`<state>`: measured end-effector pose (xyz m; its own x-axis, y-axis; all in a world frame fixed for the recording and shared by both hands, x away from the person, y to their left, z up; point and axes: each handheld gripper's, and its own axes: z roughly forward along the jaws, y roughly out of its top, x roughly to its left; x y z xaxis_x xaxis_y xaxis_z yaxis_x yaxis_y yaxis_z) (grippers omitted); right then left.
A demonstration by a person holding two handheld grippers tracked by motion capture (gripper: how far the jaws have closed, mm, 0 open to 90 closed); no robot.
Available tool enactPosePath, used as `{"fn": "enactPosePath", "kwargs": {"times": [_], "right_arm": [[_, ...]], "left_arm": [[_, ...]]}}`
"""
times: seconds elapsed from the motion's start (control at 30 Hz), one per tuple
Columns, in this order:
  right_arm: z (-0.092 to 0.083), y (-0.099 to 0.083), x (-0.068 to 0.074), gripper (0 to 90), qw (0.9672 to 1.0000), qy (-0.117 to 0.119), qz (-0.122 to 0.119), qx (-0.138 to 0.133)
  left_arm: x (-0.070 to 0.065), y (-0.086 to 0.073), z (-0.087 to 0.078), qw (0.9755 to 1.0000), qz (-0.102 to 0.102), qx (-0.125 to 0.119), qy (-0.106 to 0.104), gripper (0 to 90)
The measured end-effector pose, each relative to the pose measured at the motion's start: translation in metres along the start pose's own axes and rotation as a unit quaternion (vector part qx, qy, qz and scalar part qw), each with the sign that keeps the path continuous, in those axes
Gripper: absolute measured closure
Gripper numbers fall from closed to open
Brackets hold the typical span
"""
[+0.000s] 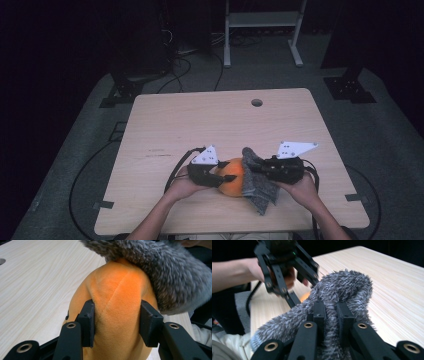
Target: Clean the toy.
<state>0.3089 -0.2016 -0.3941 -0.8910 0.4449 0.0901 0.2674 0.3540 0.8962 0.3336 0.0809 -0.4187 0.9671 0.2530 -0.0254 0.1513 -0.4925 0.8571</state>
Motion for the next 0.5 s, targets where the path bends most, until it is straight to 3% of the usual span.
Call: {"fn": "enactPosePath", "kwargs": {"times": [0.13, 0.2, 0.27, 0.3, 0.33, 0.37, 0.47, 0.5], "right_arm": [[-0.012, -0.025, -0.009, 79.8, 0.9989, -0.020, 0.028, 0.033], [-0.015, -0.028, -0.009, 79.7, 0.9988, -0.019, 0.033, 0.032], [-0.022, -0.027, -0.007, 79.6, 0.9992, -0.019, 0.030, 0.019], [-0.027, -0.020, -0.003, 79.6, 0.9996, -0.011, 0.024, -0.003], [-0.027, -0.020, -0.003, 79.6, 0.9996, -0.011, 0.024, -0.003], [-0.026, -0.010, 0.003, 79.6, 0.9998, -0.006, 0.010, -0.016], [-0.019, -0.003, 0.006, 79.7, 1.0000, -0.006, -0.004, -0.006], [-0.010, -0.005, 0.006, 79.7, 0.9997, -0.008, -0.010, 0.019]], "left_arm": [[0.000, 0.000, 0.004, 0.9999, -0.008, -0.008, 0.000, 52.4], [-0.001, 0.001, 0.006, 0.9999, -0.010, -0.010, 0.001, 52.0], [-0.002, 0.002, 0.009, 0.9999, -0.011, -0.012, 0.003, 51.8], [-0.003, 0.003, 0.012, 0.9998, -0.015, -0.015, 0.006, 51.8], [-0.003, 0.003, 0.012, 0.9998, -0.015, -0.015, 0.006, 51.8], [-0.004, 0.004, 0.015, 0.9997, -0.015, -0.017, 0.006, 51.7], [-0.005, 0.005, 0.014, 0.9998, -0.008, -0.018, 0.004, 48.6], [-0.005, 0.005, 0.012, 0.9998, 0.001, -0.022, 0.005, 37.1]]}}
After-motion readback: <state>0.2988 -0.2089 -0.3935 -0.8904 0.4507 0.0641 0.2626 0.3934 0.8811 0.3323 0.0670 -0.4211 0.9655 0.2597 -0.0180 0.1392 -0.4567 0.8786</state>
